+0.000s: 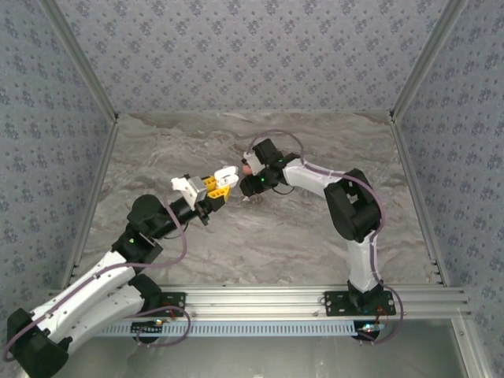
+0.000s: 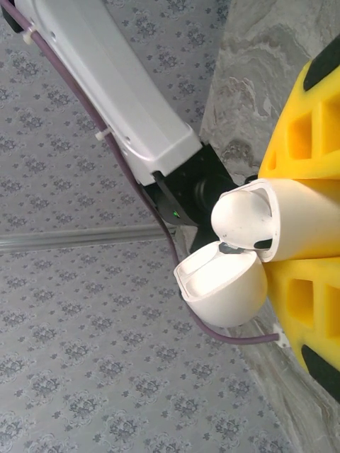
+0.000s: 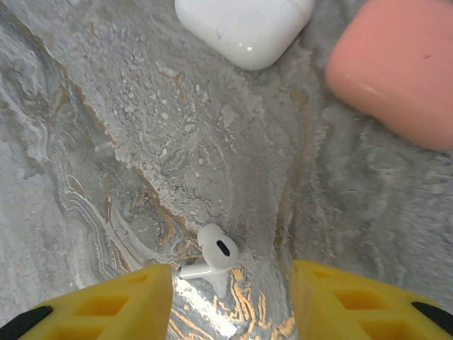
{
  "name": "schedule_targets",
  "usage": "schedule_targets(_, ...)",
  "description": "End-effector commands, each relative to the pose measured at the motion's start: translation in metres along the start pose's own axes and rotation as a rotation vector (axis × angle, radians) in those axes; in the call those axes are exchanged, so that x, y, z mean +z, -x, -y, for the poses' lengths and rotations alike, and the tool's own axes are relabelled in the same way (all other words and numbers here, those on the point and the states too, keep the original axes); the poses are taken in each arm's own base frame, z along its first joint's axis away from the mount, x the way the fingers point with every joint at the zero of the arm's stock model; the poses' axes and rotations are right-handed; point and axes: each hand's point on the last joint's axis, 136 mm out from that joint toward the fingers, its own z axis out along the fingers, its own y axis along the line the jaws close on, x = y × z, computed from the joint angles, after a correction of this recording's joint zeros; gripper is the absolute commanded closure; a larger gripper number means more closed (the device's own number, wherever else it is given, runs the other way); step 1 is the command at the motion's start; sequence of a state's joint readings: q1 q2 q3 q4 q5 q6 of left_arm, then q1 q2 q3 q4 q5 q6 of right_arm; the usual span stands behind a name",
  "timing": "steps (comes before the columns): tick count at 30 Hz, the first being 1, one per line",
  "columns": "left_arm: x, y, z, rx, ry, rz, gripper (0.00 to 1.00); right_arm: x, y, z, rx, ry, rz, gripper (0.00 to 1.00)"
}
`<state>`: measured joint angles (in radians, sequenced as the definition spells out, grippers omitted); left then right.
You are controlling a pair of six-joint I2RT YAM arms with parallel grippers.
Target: Insert wireless bluetooth earbuds into charging case
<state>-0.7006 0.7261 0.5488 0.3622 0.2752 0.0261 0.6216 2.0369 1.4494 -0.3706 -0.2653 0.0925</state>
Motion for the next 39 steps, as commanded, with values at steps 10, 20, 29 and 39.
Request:
schedule_targets(10,-0.003,0.015,-0.001,0.022,0.014,0.038,1.00,0.028,-0.010,-0.003,-0.016,-0.015,-0.084,0.56)
schedule_targets(20,-0.003,0.013,-0.002,0.019,0.017,0.036,1.00,0.038,-0.023,-0.003,-0.013,-0.019,-0.135,0.66)
schedule_targets(29,-0.004,0.013,-0.002,0.015,0.022,0.039,1.00,0.034,-0.035,-0.004,-0.037,-0.070,-0.149,0.66)
schedule_targets(39,-0.004,0.013,-0.003,0.011,0.024,0.038,1.00,0.030,-0.042,-0.003,-0.060,-0.109,-0.171,0.67)
